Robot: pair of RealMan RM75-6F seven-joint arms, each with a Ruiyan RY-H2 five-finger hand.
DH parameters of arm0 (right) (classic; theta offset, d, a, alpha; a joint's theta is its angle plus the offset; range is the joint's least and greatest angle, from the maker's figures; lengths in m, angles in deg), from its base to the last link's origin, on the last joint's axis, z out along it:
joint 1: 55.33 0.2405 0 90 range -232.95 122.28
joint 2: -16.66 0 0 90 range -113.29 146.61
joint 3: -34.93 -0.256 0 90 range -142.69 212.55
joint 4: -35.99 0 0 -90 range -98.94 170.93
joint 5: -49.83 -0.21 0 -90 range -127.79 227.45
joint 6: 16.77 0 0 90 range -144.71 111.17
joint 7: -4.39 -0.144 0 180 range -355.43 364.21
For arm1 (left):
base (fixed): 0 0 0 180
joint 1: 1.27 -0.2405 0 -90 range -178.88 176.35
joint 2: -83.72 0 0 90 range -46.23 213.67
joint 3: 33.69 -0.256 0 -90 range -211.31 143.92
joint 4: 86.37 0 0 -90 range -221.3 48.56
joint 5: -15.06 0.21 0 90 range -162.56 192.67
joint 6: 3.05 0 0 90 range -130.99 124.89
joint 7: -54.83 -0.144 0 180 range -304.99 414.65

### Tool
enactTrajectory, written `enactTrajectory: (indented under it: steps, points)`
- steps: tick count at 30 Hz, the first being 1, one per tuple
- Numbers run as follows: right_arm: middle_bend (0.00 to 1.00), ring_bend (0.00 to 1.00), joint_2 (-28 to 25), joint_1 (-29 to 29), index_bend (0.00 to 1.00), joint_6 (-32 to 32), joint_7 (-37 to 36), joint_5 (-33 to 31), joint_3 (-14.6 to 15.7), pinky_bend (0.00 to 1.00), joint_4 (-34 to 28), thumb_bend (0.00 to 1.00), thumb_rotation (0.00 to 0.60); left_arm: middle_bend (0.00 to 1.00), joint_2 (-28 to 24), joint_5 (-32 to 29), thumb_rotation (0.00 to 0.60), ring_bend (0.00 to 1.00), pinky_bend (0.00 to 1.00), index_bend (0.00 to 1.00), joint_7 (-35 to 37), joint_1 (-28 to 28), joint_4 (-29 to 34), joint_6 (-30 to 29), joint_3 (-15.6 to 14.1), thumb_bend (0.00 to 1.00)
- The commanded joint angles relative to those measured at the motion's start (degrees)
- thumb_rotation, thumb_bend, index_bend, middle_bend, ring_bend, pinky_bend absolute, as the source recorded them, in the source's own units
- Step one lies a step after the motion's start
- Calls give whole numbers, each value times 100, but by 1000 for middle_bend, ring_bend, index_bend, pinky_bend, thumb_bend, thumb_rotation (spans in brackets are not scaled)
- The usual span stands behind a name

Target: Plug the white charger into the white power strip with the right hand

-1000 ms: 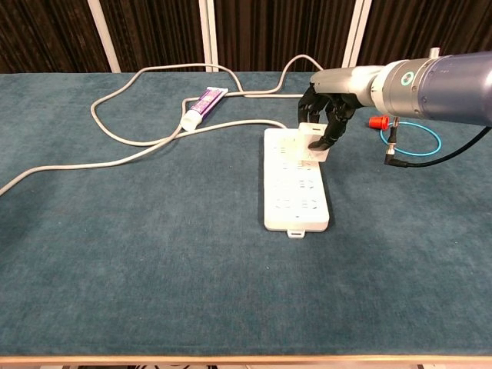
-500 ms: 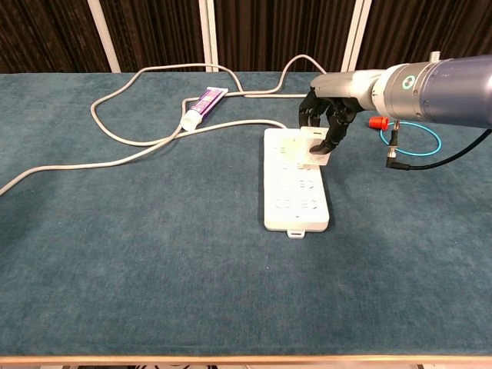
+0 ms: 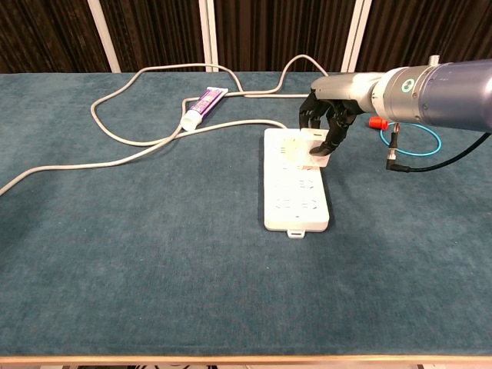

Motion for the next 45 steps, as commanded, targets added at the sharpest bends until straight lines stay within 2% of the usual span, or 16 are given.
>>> enactTrajectory:
  steps: [1,33,45]
  points:
    - [612,625,3,-3,759,19,-9,16,6,448,13,497,600,81,-1,-2,600,30,93,261,3,-2,1,-3,1,132]
    - [613,625,49,-23,769,105,-72,150,30,448,135,497,600,82,6,5,600,30,93,265,-26,0,6,-5,-4,132]
    - [640,628,142,6,815,9,38,436,76,447,179,501,600,83,14,1,600,30,93,268,-43,7,4,6,-3,132]
